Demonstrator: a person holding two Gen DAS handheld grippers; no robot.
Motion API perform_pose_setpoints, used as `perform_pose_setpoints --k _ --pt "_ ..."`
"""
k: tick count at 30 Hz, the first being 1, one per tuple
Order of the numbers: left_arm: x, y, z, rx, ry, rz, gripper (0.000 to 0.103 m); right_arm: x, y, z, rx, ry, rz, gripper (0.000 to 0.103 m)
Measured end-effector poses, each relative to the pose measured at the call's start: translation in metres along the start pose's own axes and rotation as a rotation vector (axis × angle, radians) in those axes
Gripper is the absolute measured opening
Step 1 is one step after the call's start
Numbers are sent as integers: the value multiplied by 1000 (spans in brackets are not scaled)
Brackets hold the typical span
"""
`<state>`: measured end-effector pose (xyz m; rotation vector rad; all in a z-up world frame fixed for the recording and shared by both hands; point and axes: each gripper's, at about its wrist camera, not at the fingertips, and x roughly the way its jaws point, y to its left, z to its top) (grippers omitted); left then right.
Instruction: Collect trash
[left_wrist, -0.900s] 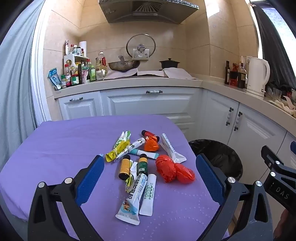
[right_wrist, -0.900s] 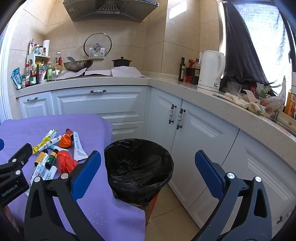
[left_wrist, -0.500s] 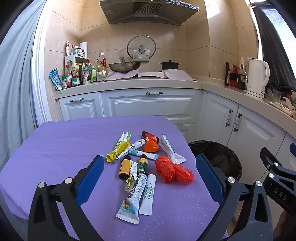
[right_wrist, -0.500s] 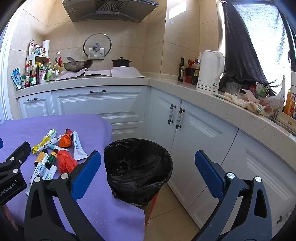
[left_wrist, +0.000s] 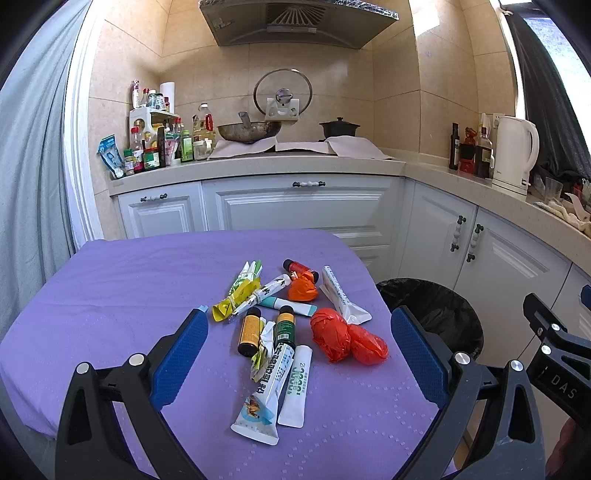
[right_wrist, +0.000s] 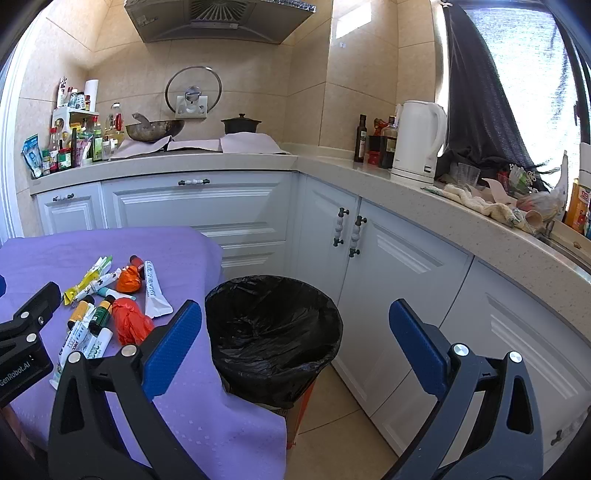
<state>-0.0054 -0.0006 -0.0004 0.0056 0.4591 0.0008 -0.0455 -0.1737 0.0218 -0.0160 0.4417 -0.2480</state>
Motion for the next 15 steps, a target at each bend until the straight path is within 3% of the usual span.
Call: perform_pose_setpoints --k 15 --pt "0 1 -1 0 3 -2 97 1 2 -1 -2 -1 -2 99"
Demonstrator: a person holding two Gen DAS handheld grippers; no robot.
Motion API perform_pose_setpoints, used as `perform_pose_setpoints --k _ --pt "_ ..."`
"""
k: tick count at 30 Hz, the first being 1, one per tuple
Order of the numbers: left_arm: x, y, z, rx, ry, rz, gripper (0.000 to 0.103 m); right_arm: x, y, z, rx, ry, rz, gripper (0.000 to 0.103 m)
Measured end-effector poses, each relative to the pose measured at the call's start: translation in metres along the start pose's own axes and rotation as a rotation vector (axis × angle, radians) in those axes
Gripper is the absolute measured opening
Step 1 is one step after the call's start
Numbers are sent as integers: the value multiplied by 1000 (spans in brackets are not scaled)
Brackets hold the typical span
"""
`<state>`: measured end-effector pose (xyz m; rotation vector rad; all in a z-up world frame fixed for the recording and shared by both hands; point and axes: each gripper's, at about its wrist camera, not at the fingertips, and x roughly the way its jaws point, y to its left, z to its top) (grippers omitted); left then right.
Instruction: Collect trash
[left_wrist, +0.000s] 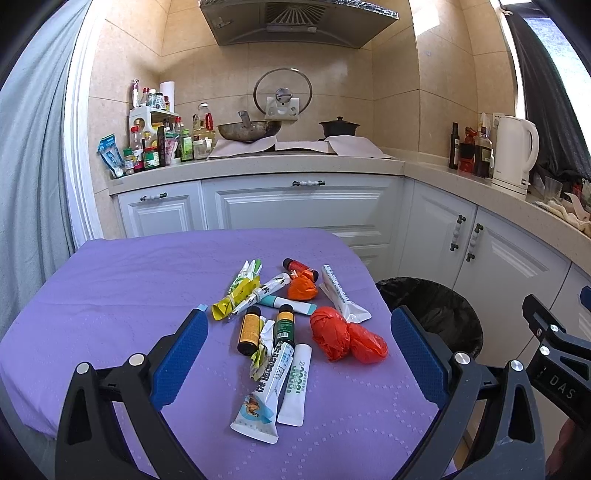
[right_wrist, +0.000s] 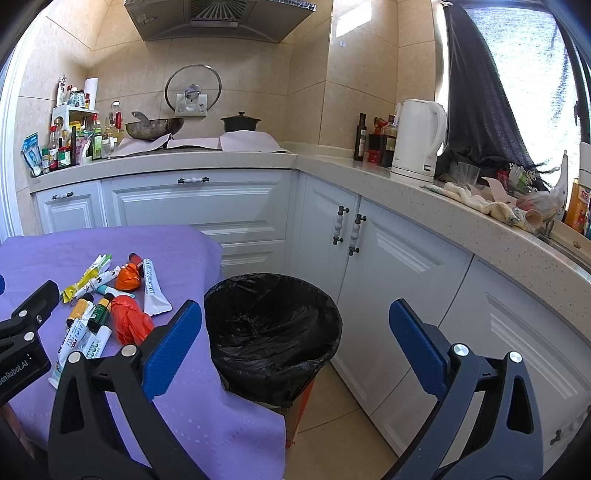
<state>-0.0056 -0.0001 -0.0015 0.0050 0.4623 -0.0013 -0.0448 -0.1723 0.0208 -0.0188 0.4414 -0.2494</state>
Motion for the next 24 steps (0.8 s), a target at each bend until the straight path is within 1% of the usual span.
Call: perform_pose_setpoints --k 8,10,24 --pt "0 0 -1 3 0 -1 97 -6 -9 -3 1 0 -1 99" --pt "2 0 -2 1 3 -3 97 -1 -3 0 0 3 -1 99" --pt "3 -1 -2 2 4 -3 97 -2 -10 -1 2 4 -5 99"
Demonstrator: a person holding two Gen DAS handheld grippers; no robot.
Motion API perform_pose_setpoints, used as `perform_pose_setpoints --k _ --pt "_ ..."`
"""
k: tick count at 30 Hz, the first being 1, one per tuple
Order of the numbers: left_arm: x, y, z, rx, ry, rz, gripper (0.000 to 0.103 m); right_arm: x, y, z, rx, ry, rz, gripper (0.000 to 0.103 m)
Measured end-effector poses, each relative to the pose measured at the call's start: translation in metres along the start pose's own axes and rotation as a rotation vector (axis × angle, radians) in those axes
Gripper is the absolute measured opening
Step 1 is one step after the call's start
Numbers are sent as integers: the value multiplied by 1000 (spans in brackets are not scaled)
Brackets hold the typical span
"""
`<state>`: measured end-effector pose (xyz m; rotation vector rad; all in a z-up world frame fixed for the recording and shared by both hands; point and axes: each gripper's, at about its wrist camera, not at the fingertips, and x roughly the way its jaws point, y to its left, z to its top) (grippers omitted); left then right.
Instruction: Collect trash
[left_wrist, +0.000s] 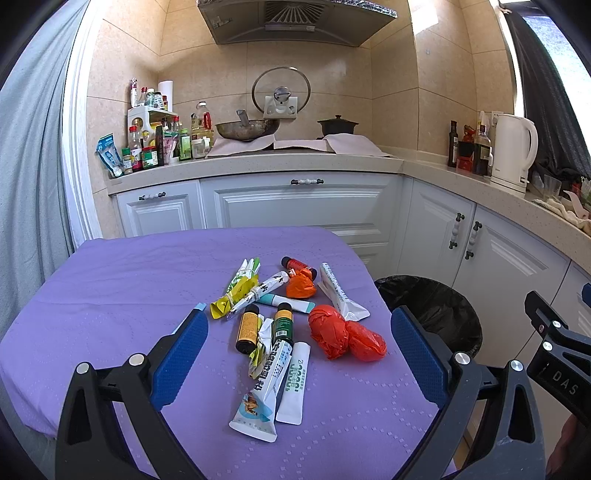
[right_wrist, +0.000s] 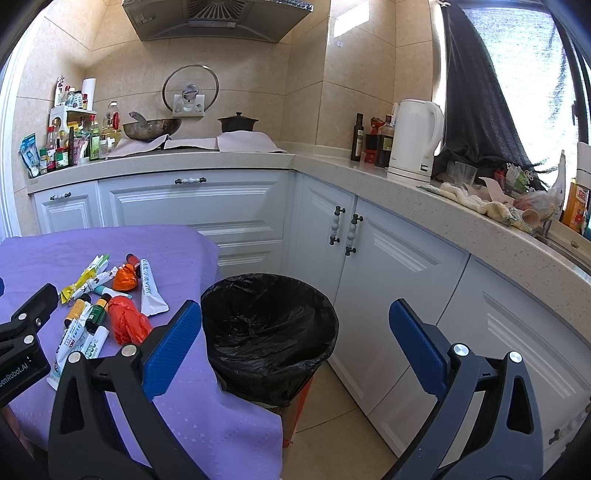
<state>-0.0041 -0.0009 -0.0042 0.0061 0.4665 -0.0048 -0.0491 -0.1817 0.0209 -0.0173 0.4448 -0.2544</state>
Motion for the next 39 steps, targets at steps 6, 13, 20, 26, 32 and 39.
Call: perform_pose_setpoints --k 6,13,20,26,32,39 --pt "0 0 0 1 0 1 97 0 0 2 -3 1 -1 99" --pt "1 -1 -1 1 6 -2 97 0 0 2 -2 5 0 99" --pt "1 -1 -1 1 7 -1 97 0 -1 1 -3 6 0 99" --pt "3 -2 -1 3 8 -2 97 1 0 1 -4 8 0 99" --pt "4 -2 -2 5 10 -2 97 2 0 1 -5 10 -1 99" --pt "10 8 -8 2 41 -10 97 8 4 -5 -3 31 17 99"
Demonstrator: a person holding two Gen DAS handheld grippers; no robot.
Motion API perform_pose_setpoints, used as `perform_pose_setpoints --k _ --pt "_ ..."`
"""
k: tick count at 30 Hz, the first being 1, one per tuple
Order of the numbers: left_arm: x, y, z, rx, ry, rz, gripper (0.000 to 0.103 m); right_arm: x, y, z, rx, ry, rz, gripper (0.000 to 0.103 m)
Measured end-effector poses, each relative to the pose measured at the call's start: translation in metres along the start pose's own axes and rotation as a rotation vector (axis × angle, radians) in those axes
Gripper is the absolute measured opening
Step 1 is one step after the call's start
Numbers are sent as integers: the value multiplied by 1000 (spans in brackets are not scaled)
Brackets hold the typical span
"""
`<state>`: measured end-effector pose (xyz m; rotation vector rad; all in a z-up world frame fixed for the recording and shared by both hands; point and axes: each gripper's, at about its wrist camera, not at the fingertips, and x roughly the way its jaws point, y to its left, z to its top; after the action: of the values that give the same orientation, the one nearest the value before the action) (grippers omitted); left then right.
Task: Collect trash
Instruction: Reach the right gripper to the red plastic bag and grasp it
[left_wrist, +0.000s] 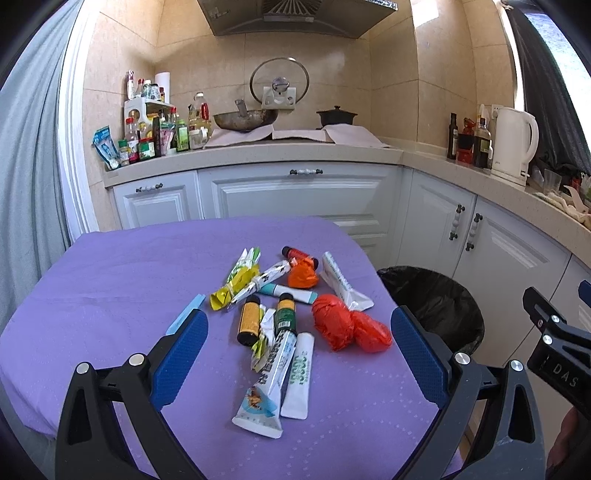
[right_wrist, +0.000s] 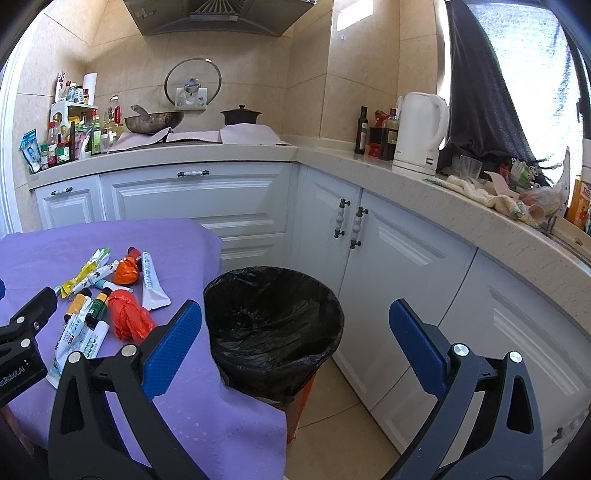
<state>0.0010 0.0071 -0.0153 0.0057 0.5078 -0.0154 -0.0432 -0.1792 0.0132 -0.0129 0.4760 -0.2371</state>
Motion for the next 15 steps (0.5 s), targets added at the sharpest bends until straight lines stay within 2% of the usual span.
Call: perform_pose_setpoints --k 7,9,10,11,12,15 --pt "4 30 -13 4 32 51 96 10 18 -6 -12 33 43 99" --pt "3 39 -15 10 36 70 93 14 25 -8 -21 46 62 99" --pt "4 45 -16 12 41 79 87 15 29 -8 -25 50 71 99" --pt "4 49 -17 14 47 82 75 16 34 -9 -32 53 83 99" --pt "6 54 -19 16 61 83 72 18 38 -9 -39 57 91 99" --pt "10 68 -22 8 89 92 72 23 55 -10 -67 72 125 98"
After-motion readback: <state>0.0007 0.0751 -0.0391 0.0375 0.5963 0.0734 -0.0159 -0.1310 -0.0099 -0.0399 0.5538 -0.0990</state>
